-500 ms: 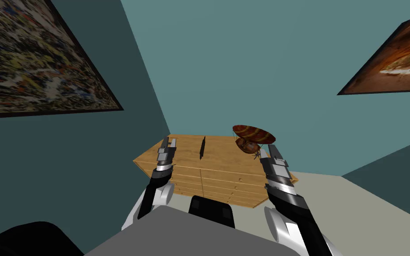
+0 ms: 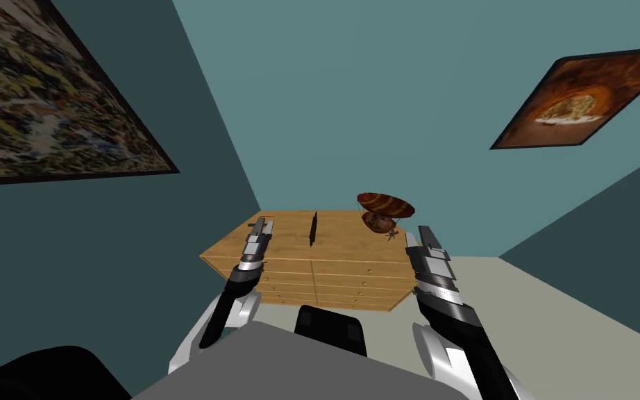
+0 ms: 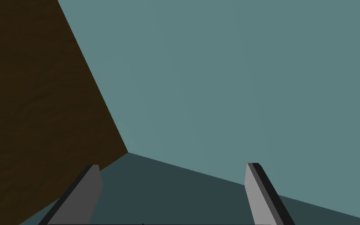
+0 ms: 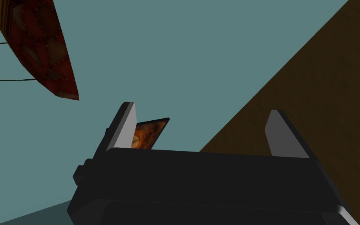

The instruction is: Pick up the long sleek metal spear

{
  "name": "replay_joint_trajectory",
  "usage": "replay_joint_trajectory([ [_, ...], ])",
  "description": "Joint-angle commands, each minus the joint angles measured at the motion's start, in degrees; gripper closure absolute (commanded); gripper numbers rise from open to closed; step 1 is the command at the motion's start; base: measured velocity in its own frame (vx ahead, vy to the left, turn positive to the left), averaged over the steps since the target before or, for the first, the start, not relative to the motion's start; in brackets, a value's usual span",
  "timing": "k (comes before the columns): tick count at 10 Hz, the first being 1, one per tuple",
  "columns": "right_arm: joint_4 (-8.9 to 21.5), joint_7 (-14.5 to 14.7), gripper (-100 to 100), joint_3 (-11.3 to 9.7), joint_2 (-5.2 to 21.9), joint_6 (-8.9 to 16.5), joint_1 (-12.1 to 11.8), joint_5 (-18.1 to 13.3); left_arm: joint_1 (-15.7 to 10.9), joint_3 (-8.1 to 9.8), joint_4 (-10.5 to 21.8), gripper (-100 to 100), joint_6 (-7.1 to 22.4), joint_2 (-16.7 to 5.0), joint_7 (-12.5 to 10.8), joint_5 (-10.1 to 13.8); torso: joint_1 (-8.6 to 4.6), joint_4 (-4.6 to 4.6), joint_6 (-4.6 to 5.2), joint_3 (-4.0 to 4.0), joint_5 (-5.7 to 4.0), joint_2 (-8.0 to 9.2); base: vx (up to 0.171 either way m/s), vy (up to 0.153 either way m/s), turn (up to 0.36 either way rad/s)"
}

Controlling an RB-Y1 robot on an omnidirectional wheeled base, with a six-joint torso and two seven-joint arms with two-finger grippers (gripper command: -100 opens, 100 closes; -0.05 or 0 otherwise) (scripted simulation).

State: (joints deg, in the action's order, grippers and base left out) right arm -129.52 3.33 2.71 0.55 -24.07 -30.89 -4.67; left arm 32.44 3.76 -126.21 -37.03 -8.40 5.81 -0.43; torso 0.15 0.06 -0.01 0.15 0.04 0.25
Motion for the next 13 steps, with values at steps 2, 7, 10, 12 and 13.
replay_joint_trajectory([
  [2, 0.0, 0.0, 0, 0.0, 0.0, 0.0, 0.01, 0.0, 1.94, 2.75, 2.22, -100, -0.51, -4.59, 2.41, -0.15, -0.02, -0.02, 0.02, -0.04, -0.01, -0.06, -0.052, 0.025, -0.223],
  [7, 0.0, 0.0, 0, 0.0, 0.0, 0.0, 0.01, 0.0, 4.26, 5.6, 4.71, -100, -1.08, -12.32, 5.17, -0.51, 0.01, -0.02, 0.03, -0.05, 0.0, -0.07, -0.046, 0.026, -0.152],
  [10, 0.0, 0.0, 0, 0.0, 0.0, 0.0, -0.01, 0.0, 7.01, 8.59, 7.61, -100, -1.73, -17.74, 8.32, -1.12, 0.02, -0.02, -0.01, -0.05, 0.0, -0.09, -0.049, 0.025, -0.216],
  [12, 0.0, 0.0, 0, 0.0, 0.0, 0.0, -0.01, 0.0, 8.52, 10.07, 9.19, -100, -2.09, -21.06, 10.01, -1.54, -0.01, -0.02, -0.01, -0.07, 0.0, -0.12, -0.048, 0.017, -0.187],
  [13, 0.0, 0.0, 0, 0.0, 0.0, 0.0, 0.0, 0.0, 8.52, 10.07, 9.19, -100, -2.09, -22.72, 10.01, -1.54, 0.0, -0.02, 0.02, -0.05, 0.0, -0.08, -0.045, 0.02, -0.172],
])
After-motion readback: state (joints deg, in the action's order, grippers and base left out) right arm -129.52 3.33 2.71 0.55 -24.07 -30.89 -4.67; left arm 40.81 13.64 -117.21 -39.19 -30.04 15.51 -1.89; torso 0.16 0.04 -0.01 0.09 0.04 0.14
